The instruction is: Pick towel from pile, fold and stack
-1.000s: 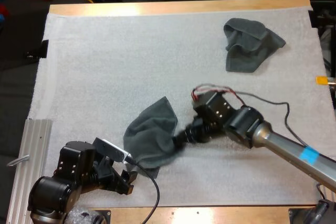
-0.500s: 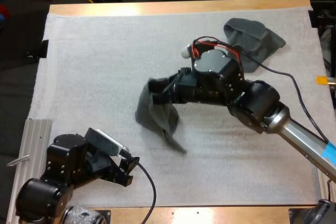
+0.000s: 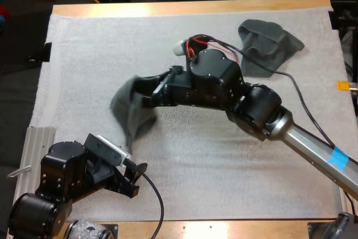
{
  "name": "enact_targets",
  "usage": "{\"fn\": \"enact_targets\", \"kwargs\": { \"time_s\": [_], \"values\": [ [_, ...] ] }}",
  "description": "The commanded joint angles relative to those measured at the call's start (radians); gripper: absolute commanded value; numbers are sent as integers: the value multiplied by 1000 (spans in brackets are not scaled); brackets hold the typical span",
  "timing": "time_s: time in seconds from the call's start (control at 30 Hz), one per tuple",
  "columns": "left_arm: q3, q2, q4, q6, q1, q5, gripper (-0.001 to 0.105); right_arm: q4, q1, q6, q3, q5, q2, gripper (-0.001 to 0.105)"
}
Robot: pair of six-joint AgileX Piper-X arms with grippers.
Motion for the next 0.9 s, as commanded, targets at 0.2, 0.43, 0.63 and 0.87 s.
{"fn": "enact_targets", "kwargs": {
  "time_s": [0.2,0.43,0.63,0.87],
  "values": [
    [-6,1,13,-10,-2,6,69,138,-113,-18,297,64,-1,1],
    [-6,1,13,-10,-2,6,69,138,-188,59,578,118,2,2],
    [-6,1,13,-7,-2,6,69,204,-202,64,656,150,0,42],
    [-6,1,32,-7,-2,6,69,253,-202,-14,655,152,-80,77]
  ]
}}
